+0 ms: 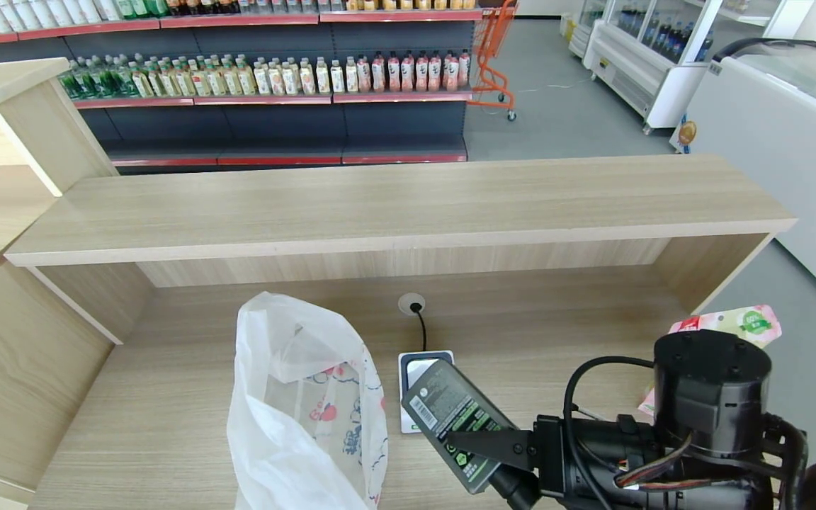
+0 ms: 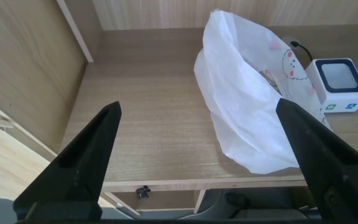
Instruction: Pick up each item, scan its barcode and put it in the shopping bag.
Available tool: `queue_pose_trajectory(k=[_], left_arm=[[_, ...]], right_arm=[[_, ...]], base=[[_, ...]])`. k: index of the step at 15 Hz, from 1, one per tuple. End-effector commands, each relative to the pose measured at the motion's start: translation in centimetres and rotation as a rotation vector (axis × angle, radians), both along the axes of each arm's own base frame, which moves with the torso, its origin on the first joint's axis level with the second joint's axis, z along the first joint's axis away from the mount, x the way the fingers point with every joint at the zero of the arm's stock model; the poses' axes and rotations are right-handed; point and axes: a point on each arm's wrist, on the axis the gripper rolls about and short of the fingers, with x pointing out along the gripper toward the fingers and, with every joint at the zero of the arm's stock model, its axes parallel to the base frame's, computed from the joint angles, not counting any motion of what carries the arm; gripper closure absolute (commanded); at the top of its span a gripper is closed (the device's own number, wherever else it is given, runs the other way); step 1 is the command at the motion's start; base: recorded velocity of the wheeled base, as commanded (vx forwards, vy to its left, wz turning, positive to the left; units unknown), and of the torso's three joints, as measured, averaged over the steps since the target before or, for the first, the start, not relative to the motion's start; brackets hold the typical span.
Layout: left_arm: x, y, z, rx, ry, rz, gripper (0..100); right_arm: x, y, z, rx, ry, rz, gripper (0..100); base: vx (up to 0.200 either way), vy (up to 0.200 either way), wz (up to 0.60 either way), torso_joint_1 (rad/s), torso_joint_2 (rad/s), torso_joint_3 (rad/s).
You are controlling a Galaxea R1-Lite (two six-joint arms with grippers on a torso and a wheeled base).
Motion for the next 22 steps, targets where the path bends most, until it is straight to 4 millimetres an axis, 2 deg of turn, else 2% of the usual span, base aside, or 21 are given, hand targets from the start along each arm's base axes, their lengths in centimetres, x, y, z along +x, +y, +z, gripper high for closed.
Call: queue_pose_trajectory(k=[1,6,9,22], left_arm=[[0.0,0.0,0.0,0.000,0.000,0.001,0],[0.0,0.0,0.0,0.000,0.000,0.000,0],[0.0,0.0,0.0,0.000,0.000,0.000,0],[0.0,0.0,0.0,0.000,0.000,0.001,0]], right_arm=[[0.0,0.1,0.0,0.001,-0.026,0.035,100],[-0.8,1.2,-0.5,-0.001,-0.024,0.145,100],[-0.8,1.1,-0.6,-0.003,-0.028,0.172,100],[-0.8,-0.3,-0.3,0.002,-0.034,0.132,100]], base=[[0.000,0.000,0.00,0.000,0.00,0.000],[0.000,0.000,0.00,0.000,0.00,0.000],[0.000,0.000,0.00,0.000,0.00,0.000],[0.000,0.000,0.00,0.000,0.00,0.000]])
